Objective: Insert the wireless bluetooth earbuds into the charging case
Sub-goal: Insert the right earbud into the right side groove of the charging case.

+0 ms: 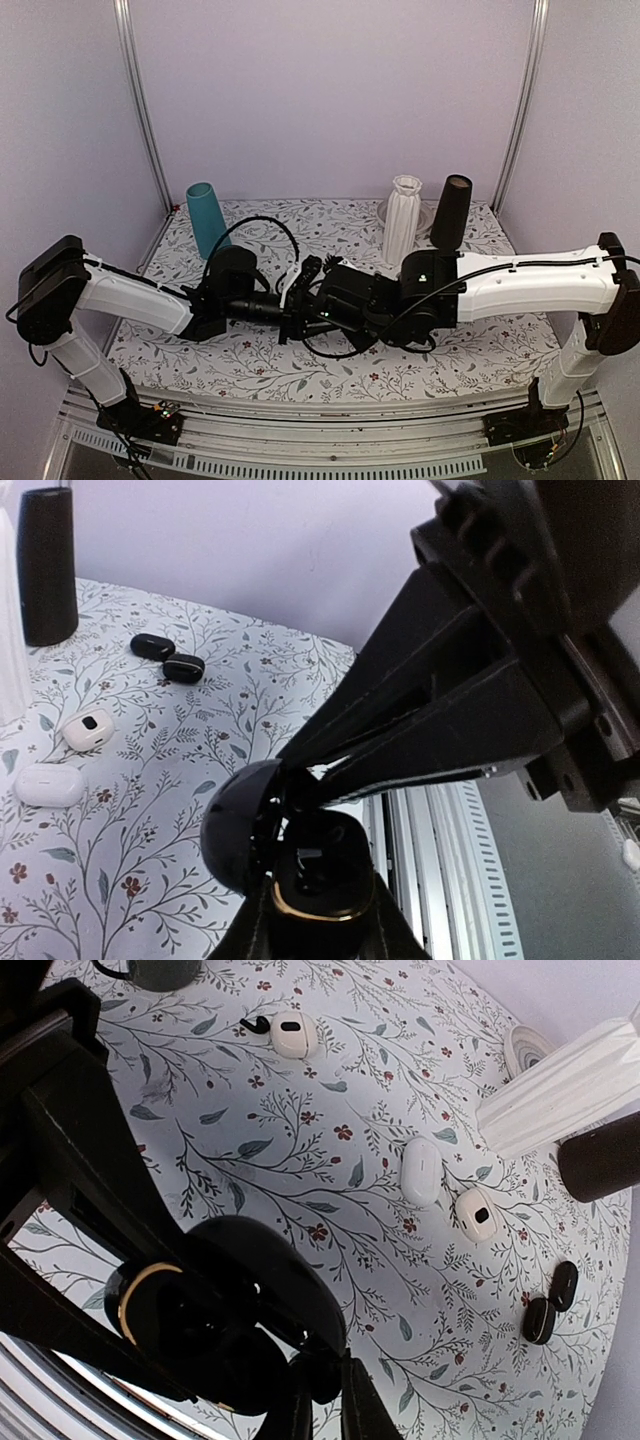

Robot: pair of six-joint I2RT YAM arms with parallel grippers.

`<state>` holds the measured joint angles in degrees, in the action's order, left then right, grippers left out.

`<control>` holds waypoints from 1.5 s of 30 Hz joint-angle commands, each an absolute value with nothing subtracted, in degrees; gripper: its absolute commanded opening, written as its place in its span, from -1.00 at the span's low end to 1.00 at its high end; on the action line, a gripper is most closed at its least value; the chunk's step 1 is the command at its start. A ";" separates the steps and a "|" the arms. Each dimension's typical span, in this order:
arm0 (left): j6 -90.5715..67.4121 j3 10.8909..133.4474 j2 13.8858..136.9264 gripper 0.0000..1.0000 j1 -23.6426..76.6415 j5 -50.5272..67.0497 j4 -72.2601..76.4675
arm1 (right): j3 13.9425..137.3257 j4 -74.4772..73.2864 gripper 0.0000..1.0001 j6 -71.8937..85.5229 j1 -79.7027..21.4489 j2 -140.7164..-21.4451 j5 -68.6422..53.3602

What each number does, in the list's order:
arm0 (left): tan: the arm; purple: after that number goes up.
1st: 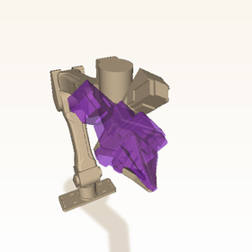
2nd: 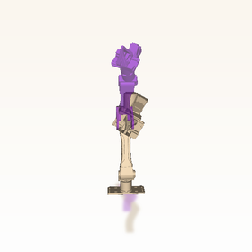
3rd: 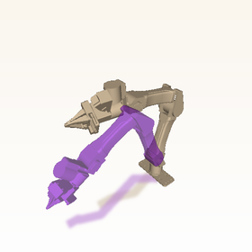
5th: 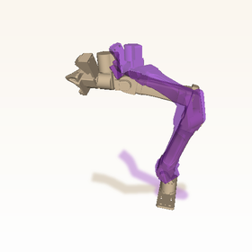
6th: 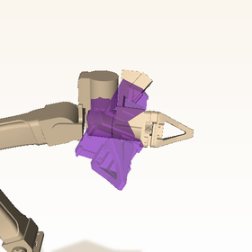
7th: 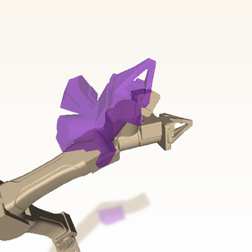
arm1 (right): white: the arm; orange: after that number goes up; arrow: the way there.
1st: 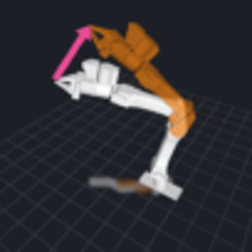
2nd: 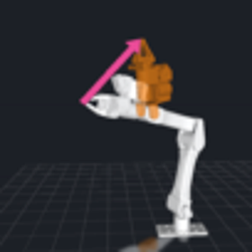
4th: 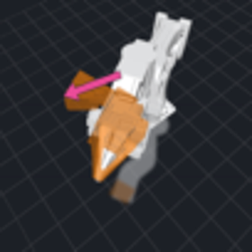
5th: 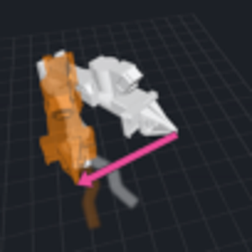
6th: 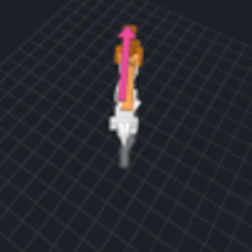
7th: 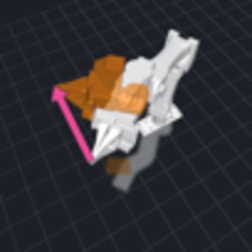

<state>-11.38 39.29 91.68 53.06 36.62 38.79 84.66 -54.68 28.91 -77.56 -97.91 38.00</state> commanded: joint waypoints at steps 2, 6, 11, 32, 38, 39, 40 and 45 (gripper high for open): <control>-13.10 40.12 92.40 -1.00 53.34 32.53 42.01 | 84.84 -53.23 -0.80 30.52 -76.48 -97.04 35.70; -15.02 38.99 92.99 -1.00 52.14 32.64 43.88 | 81.30 -48.70 -0.81 31.78 -74.82 -93.14 33.65; -19.56 38.84 94.48 -1.00 51.66 36.16 48.42 | 77.16 -39.25 -0.81 30.80 -74.48 -89.31 35.43; -33.61 37.75 96.56 -1.00 50.33 39.85 61.69 | 68.26 -19.97 -0.79 25.29 -74.49 -83.08 43.76; -37.88 37.83 96.89 -1.00 50.22 40.70 65.90 | 64.56 -14.18 -0.78 22.47 -74.44 -81.16 44.23; -38.70 37.92 96.99 -1.00 50.27 40.78 66.49 | 64.10 -13.38 -0.79 21.77 -74.45 -80.90 44.29; -39.51 38.03 97.10 -1.00 50.20 40.86 67.27 | 63.70 -12.56 -0.79 21.31 -74.44 -80.66 44.30; -44.10 37.80 98.35 -1.00 50.11 40.93 71.98 | 62.15 -9.17 -0.79 19.10 -74.60 -79.79 44.04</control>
